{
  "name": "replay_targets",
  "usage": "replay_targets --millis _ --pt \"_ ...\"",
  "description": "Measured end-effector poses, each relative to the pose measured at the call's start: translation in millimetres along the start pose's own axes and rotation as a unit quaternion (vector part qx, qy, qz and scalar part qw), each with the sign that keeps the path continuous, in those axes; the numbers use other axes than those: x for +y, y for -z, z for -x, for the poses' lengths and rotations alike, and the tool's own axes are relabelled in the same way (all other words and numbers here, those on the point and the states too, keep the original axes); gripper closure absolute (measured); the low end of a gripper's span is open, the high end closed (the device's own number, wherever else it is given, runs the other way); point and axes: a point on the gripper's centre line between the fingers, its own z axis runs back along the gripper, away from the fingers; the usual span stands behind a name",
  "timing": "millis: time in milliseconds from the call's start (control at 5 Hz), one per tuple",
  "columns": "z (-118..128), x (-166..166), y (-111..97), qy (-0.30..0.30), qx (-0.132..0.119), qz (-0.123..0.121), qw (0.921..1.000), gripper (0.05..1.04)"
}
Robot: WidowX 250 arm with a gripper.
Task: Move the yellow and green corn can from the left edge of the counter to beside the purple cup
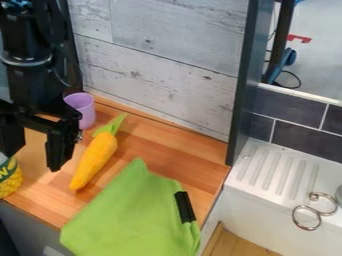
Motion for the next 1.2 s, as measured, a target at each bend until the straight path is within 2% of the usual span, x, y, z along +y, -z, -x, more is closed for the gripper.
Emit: replay_targets --millis 200,400,600,800,1000,1200 --pt "2 0 5 0.005 0.011 0.0 0.9999 0.083" --pt "3 19 24 0.02 0.035 -0.022 0.9989 0.083" --pt "3 38 36 0.072 0.049 0.001 0.9962 0.083" --pt "4 56 62 0.079 0.076 -0.007 0.994 0.083" --pt "13 65 80 0.084 0.142 0.022 0.9861 0.083" --pt "21 74 85 0.085 0.219 0.02 0.9718 0.083"
